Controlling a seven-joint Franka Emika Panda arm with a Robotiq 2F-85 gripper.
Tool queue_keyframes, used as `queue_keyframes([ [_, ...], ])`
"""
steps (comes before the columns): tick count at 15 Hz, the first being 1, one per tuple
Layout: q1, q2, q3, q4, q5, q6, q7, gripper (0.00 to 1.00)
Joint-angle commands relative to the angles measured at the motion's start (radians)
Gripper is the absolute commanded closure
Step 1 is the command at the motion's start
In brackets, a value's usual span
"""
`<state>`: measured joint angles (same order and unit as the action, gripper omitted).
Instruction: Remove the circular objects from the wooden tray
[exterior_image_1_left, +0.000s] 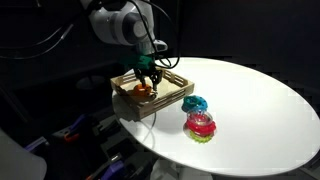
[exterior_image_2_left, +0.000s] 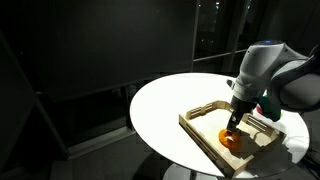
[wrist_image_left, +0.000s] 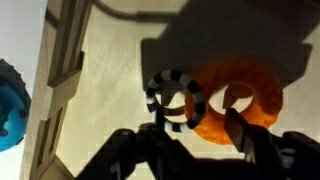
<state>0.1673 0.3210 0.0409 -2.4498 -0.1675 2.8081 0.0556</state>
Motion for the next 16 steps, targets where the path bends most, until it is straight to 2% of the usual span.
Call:
queue_keyframes([
  [1, 0.011, 0.005, -0.012, 0.012, -0.009, 0.002, 0.023, 0.57],
  [2, 0.011, 0.006, -0.012, 0.012, -0.009, 0.002, 0.023, 0.57],
  [4, 0.011, 0.007, -0.012, 0.012, -0.009, 0.001, 0.023, 0.76],
  [5, 0.011, 0.006, -0.012, 0.013, -0.009, 0.001, 0.023, 0.91],
  [7, 0.013, 0.002, -0.013, 0.015, -0.01, -0.001, 0.024, 0.98],
  [9, 0.009, -0.008, -0.01, 0.014, -0.005, -0.005, 0.02, 0.94],
  [14, -0.027, -0.062, 0.017, 0.011, 0.048, -0.018, -0.017, 0.94],
  [16, -0.035, -0.095, 0.007, 0.013, 0.05, -0.023, -0.016, 0.94],
])
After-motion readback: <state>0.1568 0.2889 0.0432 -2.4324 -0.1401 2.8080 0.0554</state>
